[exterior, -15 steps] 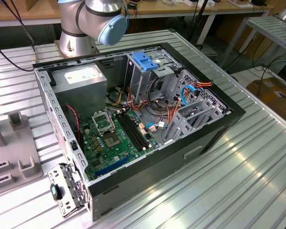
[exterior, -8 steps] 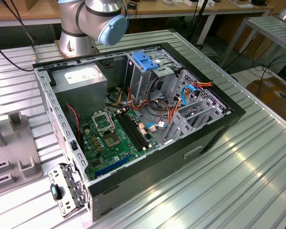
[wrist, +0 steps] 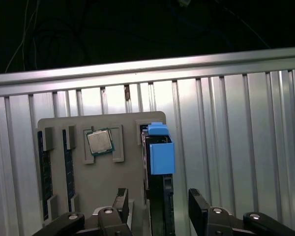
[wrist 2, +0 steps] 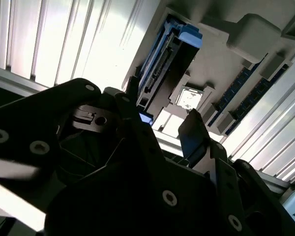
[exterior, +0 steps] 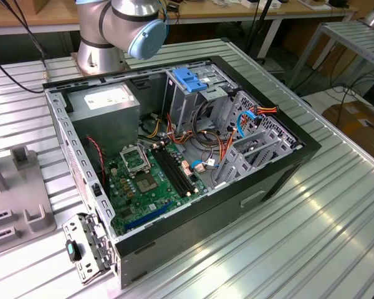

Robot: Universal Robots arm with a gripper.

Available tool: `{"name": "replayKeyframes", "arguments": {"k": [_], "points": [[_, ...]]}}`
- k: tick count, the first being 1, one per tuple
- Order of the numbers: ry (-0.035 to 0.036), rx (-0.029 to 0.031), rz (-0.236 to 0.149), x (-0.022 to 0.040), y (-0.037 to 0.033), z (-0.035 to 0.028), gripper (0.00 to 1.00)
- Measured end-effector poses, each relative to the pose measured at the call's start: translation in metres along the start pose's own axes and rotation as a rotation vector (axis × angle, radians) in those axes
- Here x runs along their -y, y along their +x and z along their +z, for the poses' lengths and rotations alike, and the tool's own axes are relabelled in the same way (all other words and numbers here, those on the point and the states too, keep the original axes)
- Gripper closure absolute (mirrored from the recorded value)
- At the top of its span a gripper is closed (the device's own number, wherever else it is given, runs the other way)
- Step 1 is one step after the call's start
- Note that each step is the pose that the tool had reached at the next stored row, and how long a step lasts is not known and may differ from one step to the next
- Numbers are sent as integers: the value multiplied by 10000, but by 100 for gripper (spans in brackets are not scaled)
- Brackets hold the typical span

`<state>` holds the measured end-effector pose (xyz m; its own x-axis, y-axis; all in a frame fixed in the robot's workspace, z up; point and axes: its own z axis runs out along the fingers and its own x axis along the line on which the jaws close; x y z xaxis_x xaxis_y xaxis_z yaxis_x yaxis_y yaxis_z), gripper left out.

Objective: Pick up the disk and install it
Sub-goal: 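Pick up the disk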

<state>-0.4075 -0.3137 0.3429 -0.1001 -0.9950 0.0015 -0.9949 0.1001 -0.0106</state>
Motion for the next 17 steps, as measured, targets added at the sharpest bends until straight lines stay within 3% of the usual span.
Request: {"name": "replayKeyframes", "arguments": {"k": [2, 6, 11, 17], "points": [[0, 0, -7, 0, 0, 0, 40], [19, 6, -373, -2, -11, 43, 40], [44, 12, -735, -22, -72, 149, 40], [44, 12, -948, -62, -68, 252, 40]]}}
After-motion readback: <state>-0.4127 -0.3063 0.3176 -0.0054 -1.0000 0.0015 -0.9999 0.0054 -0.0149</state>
